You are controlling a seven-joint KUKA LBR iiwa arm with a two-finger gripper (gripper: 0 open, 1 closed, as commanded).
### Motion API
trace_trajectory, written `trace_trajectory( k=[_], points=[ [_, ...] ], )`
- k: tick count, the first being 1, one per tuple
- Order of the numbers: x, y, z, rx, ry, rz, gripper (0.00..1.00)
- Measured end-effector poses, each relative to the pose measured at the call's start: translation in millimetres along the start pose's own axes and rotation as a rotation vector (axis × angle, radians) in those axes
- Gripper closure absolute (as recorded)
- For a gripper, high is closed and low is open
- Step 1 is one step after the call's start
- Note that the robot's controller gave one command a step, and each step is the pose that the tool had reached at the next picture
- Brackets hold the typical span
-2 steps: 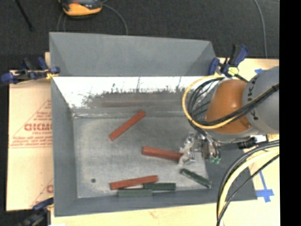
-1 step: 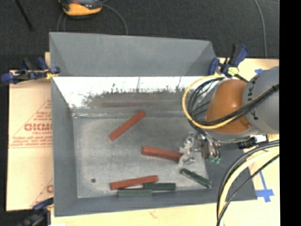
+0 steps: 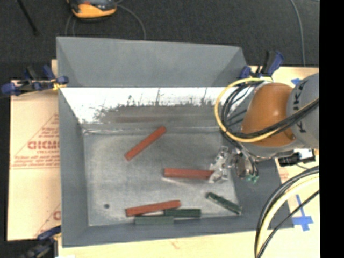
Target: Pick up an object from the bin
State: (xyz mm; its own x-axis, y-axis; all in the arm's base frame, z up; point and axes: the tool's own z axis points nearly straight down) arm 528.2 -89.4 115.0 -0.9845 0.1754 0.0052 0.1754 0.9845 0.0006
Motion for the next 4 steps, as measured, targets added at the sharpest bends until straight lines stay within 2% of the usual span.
trace_trajectory(
  k=[1,2,3,4],
  points=[
    [-6.6,16,-12,0.002,-0.019,-0.029,1.00],
    [6.4,11,-40,0.000,0.003,-0.037,1.00],
    [0.1,13,-82,0.001,-0.014,-0.027,1.00],
    [4.7,14,-101,0.000,-0.008,0.042,1.00]
  ],
)
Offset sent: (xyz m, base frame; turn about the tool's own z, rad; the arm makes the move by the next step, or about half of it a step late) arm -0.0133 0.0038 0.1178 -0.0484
